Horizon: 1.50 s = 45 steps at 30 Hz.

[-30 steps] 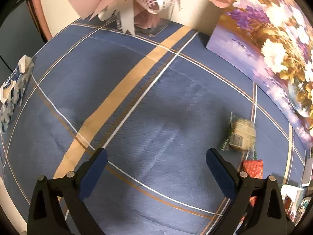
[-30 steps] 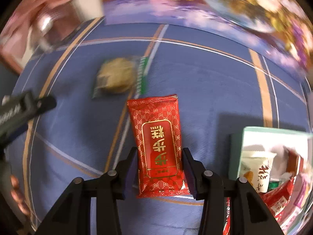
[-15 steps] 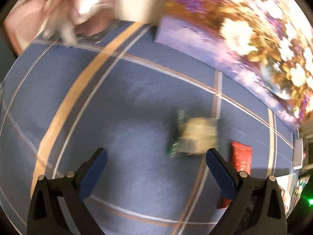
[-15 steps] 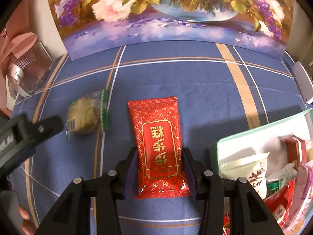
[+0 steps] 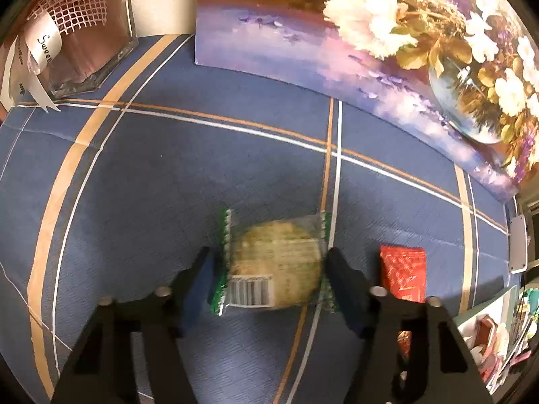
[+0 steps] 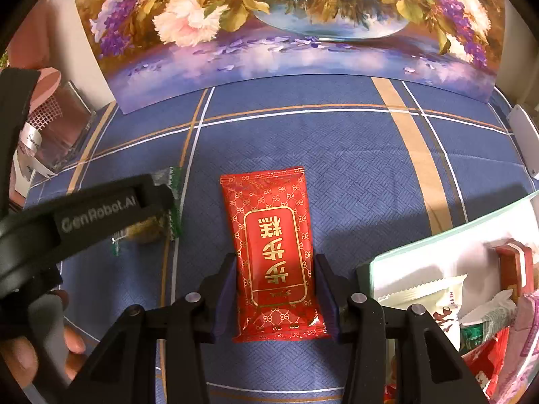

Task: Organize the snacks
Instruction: 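Grasp the green-edged round biscuit packet with left gripper while right gripper holds the red packet, then carry the biscuit packet and red cake packet over the white tray with both grippers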

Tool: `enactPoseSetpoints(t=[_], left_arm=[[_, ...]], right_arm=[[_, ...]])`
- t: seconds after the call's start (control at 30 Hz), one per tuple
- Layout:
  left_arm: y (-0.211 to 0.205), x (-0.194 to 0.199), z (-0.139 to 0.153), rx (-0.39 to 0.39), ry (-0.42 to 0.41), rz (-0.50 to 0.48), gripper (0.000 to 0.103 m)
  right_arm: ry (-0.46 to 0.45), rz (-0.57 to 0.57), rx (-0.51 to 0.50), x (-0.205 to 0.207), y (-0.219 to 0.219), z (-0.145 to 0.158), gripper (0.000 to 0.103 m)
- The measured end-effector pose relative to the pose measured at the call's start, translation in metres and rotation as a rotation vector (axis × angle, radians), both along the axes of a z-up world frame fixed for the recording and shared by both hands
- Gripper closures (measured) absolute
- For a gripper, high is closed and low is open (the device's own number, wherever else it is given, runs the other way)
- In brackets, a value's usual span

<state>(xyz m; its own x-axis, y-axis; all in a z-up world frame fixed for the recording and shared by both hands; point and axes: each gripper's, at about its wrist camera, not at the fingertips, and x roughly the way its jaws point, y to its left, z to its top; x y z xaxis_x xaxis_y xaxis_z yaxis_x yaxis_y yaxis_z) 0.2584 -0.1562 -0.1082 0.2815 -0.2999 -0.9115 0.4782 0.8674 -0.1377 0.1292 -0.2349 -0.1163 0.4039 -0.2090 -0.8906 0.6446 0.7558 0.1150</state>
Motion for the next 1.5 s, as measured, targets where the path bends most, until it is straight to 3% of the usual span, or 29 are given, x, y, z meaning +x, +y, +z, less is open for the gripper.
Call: enactPoseSetpoints(t=[0.17,0.47,0.9,1.17,1.5], left_arm=[[-0.001,-0.001,0.001,-0.004,0.008,-0.006,0.048],[0.025,-0.02,0.005,-0.043,0.029,0.053,0.049],[0.085,-0.079,0.07,-0.19,-0.001,0.155,0.049],[0.096,-0.138,0.111,-0.233,-0.074,0.104,0.049],[0.076,-0.207,0.119,-0.238,-0.105,0.018,0.049]], right_arm=[[-0.002,0.001,0.006,-0.001,0.0,0.0,0.056],[0.008,0.022,0.017,-0.006,0.005,0.008,0.056],[-0.097,0.024,-0.031,-0.063,0.034,0.098,0.056],[-0.091,0.007,-0.06,-0.121,0.045,0.116,0.056],[-0.099,-0.063,-0.047,-0.194,0.034,0.11,0.056]])
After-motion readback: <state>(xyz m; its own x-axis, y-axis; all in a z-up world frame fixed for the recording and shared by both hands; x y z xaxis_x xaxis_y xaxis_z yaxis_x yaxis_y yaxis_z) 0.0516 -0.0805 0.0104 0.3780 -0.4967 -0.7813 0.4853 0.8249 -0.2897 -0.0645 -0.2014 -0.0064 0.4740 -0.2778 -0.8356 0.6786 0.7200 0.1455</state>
